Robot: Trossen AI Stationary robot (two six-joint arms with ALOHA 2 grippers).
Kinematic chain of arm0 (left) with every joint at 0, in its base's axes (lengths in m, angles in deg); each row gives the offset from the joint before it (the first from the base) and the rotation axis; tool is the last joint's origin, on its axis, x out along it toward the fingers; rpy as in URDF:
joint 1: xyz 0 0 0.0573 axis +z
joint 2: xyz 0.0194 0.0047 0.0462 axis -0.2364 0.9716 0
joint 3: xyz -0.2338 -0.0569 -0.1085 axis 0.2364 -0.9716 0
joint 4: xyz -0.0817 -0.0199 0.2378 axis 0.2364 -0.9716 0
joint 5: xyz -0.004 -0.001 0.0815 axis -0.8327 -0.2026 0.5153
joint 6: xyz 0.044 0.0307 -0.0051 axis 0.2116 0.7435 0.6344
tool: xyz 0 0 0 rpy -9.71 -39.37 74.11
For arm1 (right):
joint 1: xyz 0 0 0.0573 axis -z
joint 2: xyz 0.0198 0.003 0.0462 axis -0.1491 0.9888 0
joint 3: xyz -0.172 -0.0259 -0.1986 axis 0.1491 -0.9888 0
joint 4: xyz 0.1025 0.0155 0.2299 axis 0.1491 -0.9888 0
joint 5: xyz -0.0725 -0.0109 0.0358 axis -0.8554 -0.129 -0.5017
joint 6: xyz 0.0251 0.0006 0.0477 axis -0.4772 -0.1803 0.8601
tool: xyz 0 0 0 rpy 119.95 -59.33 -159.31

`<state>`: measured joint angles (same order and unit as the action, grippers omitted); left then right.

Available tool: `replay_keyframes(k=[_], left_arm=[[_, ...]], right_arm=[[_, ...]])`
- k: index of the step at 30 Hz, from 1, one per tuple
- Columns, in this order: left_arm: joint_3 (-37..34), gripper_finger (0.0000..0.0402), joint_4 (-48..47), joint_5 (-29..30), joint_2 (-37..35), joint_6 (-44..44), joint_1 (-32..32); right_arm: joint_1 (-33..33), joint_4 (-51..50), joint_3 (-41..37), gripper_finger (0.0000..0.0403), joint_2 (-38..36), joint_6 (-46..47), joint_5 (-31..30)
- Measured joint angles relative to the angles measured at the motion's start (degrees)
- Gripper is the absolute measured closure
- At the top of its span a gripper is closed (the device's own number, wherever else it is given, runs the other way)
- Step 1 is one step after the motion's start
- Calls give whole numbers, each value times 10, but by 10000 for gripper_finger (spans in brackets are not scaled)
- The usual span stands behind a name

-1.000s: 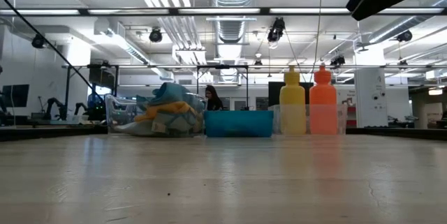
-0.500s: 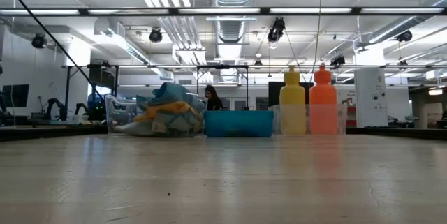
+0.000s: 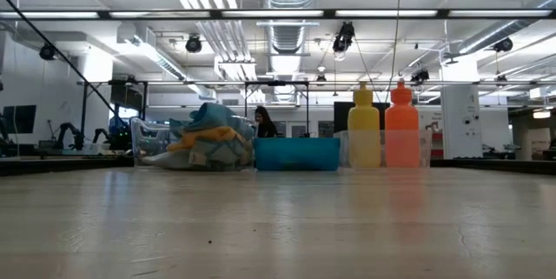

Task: Pick & Place Sports Items
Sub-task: Return to Home Position

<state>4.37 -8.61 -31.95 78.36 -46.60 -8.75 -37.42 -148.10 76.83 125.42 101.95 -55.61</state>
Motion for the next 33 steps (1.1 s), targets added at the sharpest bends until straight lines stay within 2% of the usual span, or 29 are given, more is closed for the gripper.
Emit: replay_keyframes(k=[2, 3, 6, 10, 15, 19, 22, 25, 26, 28, 33], left_arm=[[-1, 384, -26, -9, -25, 14, 0], [-1, 381, -44, -9, -38, 23, 0], [-18, 380, -77, -9, -79, 50, 0], [-85, 396, -44, -18, -139, 89, 0], [-181, 389, 1, -104, -224, 116, 0], [-267, 387, 81, -130, -295, 114, 0], [-328, 387, 123, -133, -347, 107, 0], [-397, 387, 170, -155, -398, 90, 0], [-419, 387, 186, -163, -415, 83, 0], [-455, 387, 211, -176, -444, 77, 0], [-514, 387, 244, -180, -506, 55, 0]], right_arm=[[0, 0, -11, 365, -55, -15, -1], [0, 3, -21, 379, -83, -22, -2], [0, 57, -69, 382, -168, -52, -30], [1, 211, -174, 381, -288, -180, -40], [3, 479, -344, 381, -449, -364, 52], [3, 682, -473, 381, -579, -498, 148], [3, 785, -560, 381, -666, -568, 213], [3, 827, -629, 381, -744, -602, 244], [3, 833, -648, 381, -766, -608, 245], [6, 860, -672, 381, -761, -618, 237], [22, 876, -693, 381, -742, -617, 303]])
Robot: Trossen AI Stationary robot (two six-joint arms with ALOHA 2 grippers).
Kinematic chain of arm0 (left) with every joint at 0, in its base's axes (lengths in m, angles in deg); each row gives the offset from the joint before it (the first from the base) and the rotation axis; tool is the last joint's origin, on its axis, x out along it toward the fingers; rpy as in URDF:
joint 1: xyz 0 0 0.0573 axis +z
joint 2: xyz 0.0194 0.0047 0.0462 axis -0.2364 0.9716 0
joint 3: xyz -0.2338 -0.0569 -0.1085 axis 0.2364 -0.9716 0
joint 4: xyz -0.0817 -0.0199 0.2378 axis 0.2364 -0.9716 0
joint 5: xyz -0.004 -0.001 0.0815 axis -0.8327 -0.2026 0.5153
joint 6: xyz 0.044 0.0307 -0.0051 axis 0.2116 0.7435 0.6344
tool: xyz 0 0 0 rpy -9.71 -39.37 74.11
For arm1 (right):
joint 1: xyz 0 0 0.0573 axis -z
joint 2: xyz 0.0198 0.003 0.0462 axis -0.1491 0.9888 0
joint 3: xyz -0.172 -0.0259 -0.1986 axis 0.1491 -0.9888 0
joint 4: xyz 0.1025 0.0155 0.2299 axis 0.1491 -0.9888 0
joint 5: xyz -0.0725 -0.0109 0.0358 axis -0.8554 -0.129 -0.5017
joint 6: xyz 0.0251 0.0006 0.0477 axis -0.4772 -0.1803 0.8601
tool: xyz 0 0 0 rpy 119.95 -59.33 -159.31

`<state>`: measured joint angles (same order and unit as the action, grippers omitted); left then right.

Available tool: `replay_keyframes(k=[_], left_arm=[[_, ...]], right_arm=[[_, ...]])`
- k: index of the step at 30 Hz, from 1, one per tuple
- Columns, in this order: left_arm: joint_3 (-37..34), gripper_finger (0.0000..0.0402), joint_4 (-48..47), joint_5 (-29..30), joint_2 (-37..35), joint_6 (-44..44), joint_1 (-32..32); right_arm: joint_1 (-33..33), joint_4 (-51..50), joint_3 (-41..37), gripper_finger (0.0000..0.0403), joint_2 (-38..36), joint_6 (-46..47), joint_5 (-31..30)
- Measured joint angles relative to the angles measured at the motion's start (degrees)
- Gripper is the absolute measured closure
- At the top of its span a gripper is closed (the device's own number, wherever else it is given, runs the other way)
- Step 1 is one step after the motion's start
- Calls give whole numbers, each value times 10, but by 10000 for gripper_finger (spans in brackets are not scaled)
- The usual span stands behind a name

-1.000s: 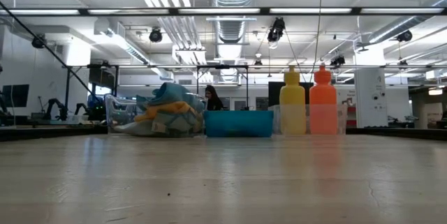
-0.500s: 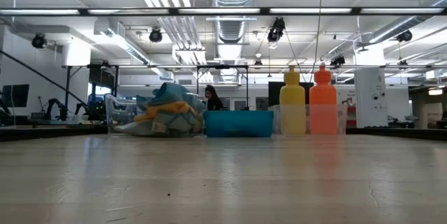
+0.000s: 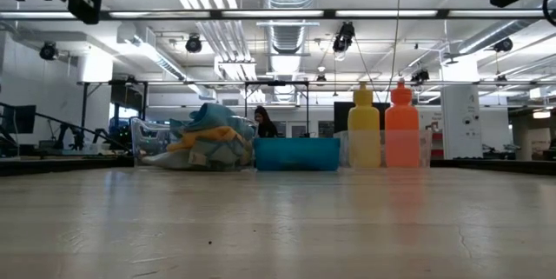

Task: Pick & Place Sports Items
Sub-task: Return to Home Position

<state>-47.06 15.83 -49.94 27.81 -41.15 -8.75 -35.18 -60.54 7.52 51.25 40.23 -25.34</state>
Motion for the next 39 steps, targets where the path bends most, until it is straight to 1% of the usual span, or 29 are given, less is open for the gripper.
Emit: replay_keyframes(k=[3, 5, 8, 12, 17, 21, 23, 27, 30, 33, 39], left_arm=[[-9, 387, 15, -1, -22, -4, 0], [-15, 387, 20, -1, -26, -6, 0], [-25, 387, 25, 0, -26, -8, 0], [-51, 387, 51, 0, -26, -8, 0], [-92, 387, 73, 0, -26, -13, 0], [-136, 387, 106, -1, -26, -18, 0], [-169, 387, 136, -4, -26, -26, 0], [-233, 387, 204, -13, -26, -49, 0], [-242, 387, 251, -20, -10, -66, 0], [-242, 387, 252, -22, -7, -70, 0], [-242, 387, 236, -21, -7, -121, 0]], right_arm=[[22, 25, -15, 381, 5, 2, 23], [40, 29, -29, 381, 6, 12, 44], [78, 63, -59, 381, 9, 27, 66], [145, 105, -101, 381, 9, 51, 150], [242, 100, -102, 381, 16, 106, 221], [316, 86, -102, 381, 21, 123, 309], [343, 76, -102, 381, 24, 124, 339], [377, 73, -102, 381, 30, 122, 343], [388, 71, -102, 381, 30, 115, 344], [388, 72, -102, 381, 29, 98, 344], [388, 71, -102, 381, 29, 94, 344]])
